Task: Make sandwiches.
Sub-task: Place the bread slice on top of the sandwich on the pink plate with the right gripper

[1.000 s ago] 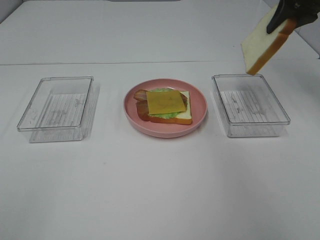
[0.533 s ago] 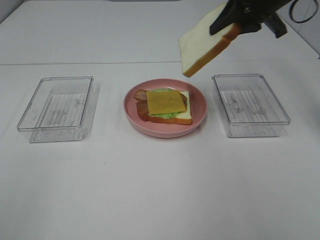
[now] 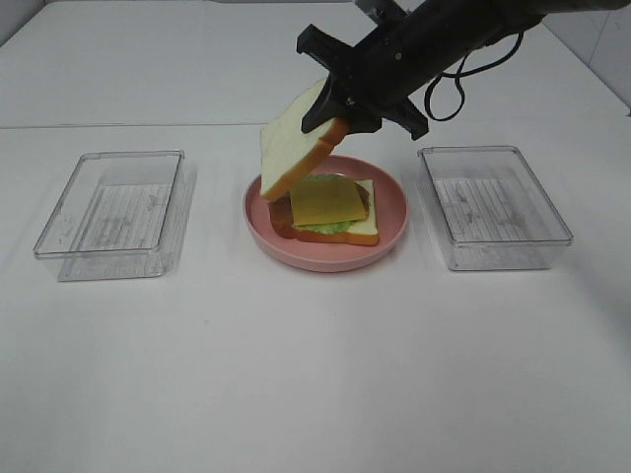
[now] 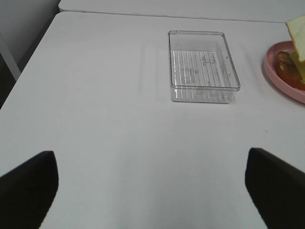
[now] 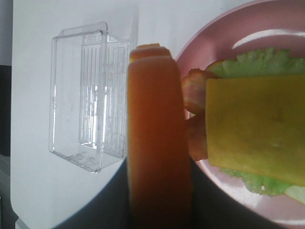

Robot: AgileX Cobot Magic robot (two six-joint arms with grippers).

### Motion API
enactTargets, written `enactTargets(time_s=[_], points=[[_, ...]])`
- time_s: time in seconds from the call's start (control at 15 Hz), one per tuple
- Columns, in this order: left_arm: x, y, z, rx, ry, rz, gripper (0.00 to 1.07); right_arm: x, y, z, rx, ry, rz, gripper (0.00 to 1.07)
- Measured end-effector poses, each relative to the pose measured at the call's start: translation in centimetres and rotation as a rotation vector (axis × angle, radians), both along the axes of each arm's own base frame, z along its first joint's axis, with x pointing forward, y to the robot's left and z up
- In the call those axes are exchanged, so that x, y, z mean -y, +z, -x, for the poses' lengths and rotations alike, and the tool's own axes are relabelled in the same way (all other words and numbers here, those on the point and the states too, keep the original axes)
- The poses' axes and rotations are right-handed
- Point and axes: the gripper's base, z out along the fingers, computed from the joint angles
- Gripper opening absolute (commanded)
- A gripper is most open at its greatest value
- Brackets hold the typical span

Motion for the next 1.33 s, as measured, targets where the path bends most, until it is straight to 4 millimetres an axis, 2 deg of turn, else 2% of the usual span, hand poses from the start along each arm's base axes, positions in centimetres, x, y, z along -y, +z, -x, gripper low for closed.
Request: enactTargets(time_s=[0.13,0.27,0.6,0.67,0.73,0.8,0.87,0.93,1.0,1.07,1.2,1.33], points=[[0.0,0.0,0.0,0.0,0.0,0.0,1.0,-0.2,-2.0,-0.7,-0.031,-0.002,0.012,0.0],[0.0,0.0,0.0,0.0,0.0,0.0,1.0,-0.2,-3.0,-0.8,-0.049,-0.001,0.022,0.0],[0.0,0.0,0.0,0.0,0.0,0.0,1.0,0.1,-3.3,-0.8,-0.039,0.011,0.076,0.0],[0.0,0.0,0.0,0.0,0.0,0.0,1.0,0.2,-3.3,-0.9,-0.036,0.013,0.081,0.06],[0.0,0.0,0.0,0.0,0.0,0.0,1.0,0.2,-3.3,-0.9,-0.033,0.017,0.089,0.15],[0.0,0.0,0.0,0.0,0.0,0.0,1.0,0.3,-3.4,-0.9,-0.031,0.02,0.097,0.31],[0.0,0.0,0.0,0.0,0.0,0.0,1.0,0.3,-3.4,-0.9,-0.029,0.022,0.101,0.38],[0.0,0.0,0.0,0.0,0.0,0.0,1.0,0.4,-3.4,-0.9,-0.024,0.03,0.118,0.66],[0.0,0.0,0.0,0.0,0.0,0.0,1.0,0.4,-3.5,-0.8,-0.022,0.036,0.128,0.8],[0.0,0.0,0.0,0.0,0.0,0.0,1.0,0.5,-3.5,-0.8,-0.02,0.044,0.141,0.89],[0.0,0.0,0.0,0.0,0.0,0.0,1.0,0.7,-3.7,-0.7,-0.017,0.066,0.177,0.93],[0.0,0.0,0.0,0.0,0.0,0.0,1.0,0.9,-3.8,-0.6,-0.022,0.088,0.203,0.93]])
